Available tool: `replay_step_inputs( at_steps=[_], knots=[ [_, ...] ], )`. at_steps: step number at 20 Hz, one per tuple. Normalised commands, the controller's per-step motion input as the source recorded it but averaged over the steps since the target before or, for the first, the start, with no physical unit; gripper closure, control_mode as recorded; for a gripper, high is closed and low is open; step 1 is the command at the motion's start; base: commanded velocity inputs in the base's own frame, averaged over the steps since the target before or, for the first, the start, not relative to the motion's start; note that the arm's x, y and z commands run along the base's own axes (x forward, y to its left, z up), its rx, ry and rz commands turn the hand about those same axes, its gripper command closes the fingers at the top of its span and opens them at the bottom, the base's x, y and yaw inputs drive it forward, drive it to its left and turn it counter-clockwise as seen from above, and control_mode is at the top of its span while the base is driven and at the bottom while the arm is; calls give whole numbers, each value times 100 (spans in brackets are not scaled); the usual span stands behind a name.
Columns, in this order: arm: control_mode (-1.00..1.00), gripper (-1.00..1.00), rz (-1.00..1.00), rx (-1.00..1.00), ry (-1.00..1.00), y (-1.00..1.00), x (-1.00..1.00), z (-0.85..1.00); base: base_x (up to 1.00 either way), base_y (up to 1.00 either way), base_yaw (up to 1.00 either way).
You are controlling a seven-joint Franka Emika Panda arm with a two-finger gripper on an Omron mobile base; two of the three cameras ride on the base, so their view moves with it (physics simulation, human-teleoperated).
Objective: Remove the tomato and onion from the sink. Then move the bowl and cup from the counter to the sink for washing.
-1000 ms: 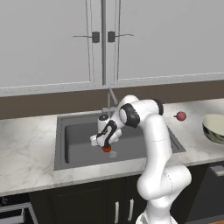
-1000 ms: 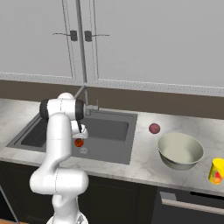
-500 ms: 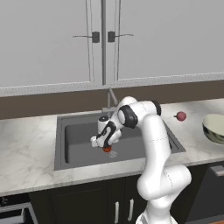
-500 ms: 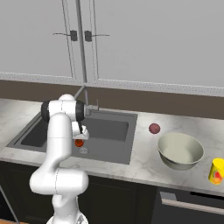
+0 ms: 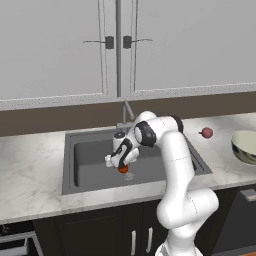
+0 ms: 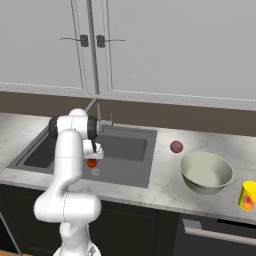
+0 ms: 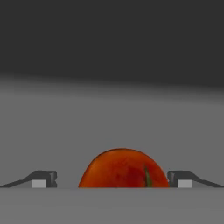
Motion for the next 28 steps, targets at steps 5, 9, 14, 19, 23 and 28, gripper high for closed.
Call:
replay_step_inputs(
  at_steps=[5,9,14,19,23,28],
  knots=[
    [-100,-100,0,0,1,-1,-7,-14,0,0,0],
    [-100,-100,0,0,0,-1,-12,-12,0,0,0],
    [-100,-100,0,0,0,0,-11,-10,0,0,0],
    [-100,-100,0,0,0,0,-7,-10,0,0,0],
    [-100,-100,0,0,0,0,-8,-12,0,0,0],
    [-100,-100,0,0,1,0,-6,-13,0,0,0]
  ],
)
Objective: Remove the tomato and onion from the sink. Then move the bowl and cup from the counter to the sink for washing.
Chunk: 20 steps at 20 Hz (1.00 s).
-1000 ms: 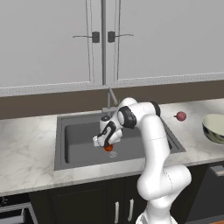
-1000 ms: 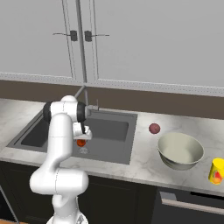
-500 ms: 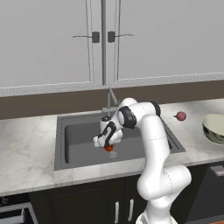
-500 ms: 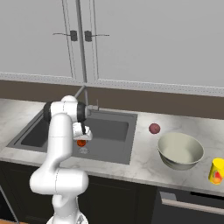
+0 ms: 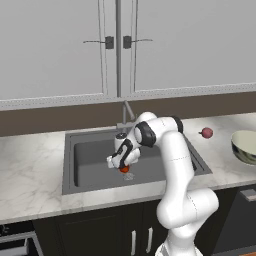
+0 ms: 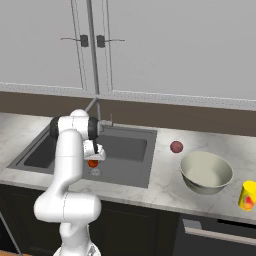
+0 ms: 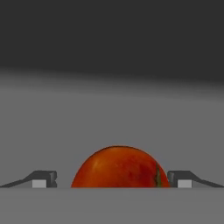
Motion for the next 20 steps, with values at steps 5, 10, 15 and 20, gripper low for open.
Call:
replay_step_inputs(
  at_steps=[5,10,15,20],
  knots=[
    [-100,100,0,0,2,0,-5,-14,0,0,0],
    [-100,100,0,0,7,0,-7,-15,0,0,0],
    [-100,100,0,0,6,0,-9,-12,0,0,0],
    [-100,100,0,0,0,0,-20,0,0,0,0]
  ],
)
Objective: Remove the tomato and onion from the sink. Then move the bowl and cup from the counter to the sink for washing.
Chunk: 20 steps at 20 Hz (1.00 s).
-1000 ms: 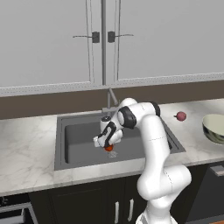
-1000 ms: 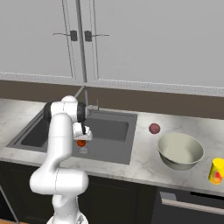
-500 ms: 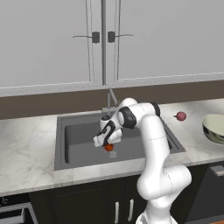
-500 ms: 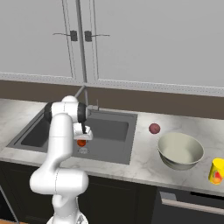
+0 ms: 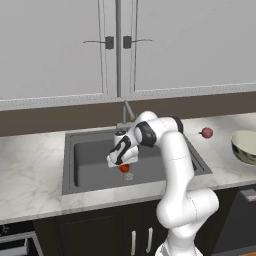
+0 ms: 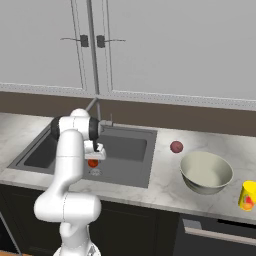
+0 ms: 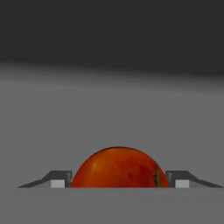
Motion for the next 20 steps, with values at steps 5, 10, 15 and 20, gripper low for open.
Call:
replay_step_inputs(
  at_steps=[5,10,15,20],
  knots=[
    [-100,100,0,0,-7,2,-21,4,0,0,0],
    [-100,100,0,0,-13,0,-17,13,0,0,0],
    [-100,100,0,0,-15,2,-17,17,0,0,0],
    [-100,100,-1,0,-15,2,-20,17,0,0,0]
  ],
)
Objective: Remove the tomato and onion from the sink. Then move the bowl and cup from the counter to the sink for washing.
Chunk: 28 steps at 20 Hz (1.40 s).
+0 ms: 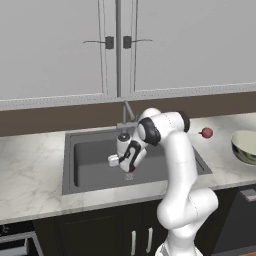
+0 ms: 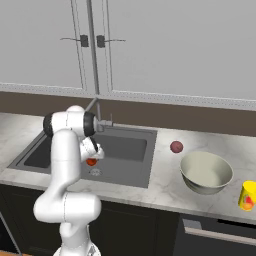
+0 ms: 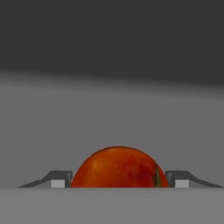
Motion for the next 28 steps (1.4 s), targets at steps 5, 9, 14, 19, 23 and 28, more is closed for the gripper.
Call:
replay_step_inputs(
  at_steps=[5,9,14,19,23,28],
  knots=[
    [-100,100,-2,0,-9,1,-20,20,0,0,0],
    [-100,100,-2,0,-1,-1,-14,31,0,0,0],
    [-100,100,-2,0,0,0,-17,32,0,0,0],
    [-100,100,-1,0,0,0,-14,36,0,0,0],
    [-100,100,-2,0,0,0,-10,38,0,0,0],
    [-100,100,0,0,0,0,-13,41,0,0,0]
  ],
)
